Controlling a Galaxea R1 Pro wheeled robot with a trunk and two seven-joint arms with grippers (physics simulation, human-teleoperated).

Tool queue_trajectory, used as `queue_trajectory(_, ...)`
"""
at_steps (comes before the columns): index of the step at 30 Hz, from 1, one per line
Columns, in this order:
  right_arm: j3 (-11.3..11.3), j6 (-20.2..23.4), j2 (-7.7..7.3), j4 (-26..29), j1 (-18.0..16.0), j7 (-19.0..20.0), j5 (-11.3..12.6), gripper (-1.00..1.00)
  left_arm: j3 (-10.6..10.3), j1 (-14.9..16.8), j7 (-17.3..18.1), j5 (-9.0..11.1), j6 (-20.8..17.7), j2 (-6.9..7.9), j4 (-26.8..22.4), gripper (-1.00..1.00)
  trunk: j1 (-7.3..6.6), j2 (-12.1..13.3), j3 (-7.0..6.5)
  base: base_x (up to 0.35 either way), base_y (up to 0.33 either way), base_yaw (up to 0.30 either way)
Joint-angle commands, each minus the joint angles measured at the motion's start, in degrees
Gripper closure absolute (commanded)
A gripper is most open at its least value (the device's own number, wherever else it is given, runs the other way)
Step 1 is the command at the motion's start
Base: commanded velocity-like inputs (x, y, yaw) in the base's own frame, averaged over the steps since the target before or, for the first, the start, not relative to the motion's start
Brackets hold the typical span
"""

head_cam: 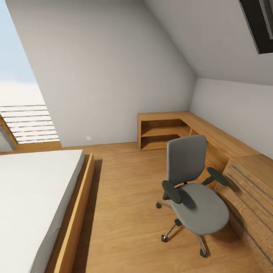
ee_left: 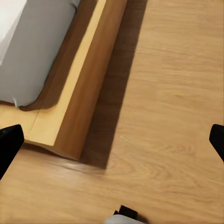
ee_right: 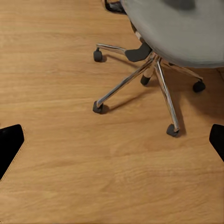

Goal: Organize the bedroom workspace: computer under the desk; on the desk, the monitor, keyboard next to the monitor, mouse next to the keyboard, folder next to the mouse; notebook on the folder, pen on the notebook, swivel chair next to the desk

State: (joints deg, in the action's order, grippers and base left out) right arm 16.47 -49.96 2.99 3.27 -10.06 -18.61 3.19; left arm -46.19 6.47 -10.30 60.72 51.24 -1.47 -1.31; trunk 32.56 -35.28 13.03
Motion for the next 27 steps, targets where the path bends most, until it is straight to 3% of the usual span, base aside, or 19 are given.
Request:
queue_trajectory(1,0.49,-0.13,0.0,-0.02,0.0,-0.29,0.32,-1.0,-0.49,0.04,-0.6,-0.07,0.09,0.01,0.01,-1.0,0.03,-0.07,0.08,0.229,0.0,0.286)
queue_trajectory(12,0.49,-0.09,-0.02,-0.02,-0.03,-0.29,0.29,-1.0,-0.54,0.04,-0.55,-0.07,0.09,0.15,0.01,-1.0,0.03,-0.07,0.08,0.301,0.0,0.267)
queue_trajectory(27,0.49,0.0,-0.09,-0.02,-0.04,-0.29,0.32,-1.0,-0.49,0.04,-0.43,-0.07,0.09,0.15,0.0,-1.0,0.03,-0.07,0.08,0.321,0.05,0.02)
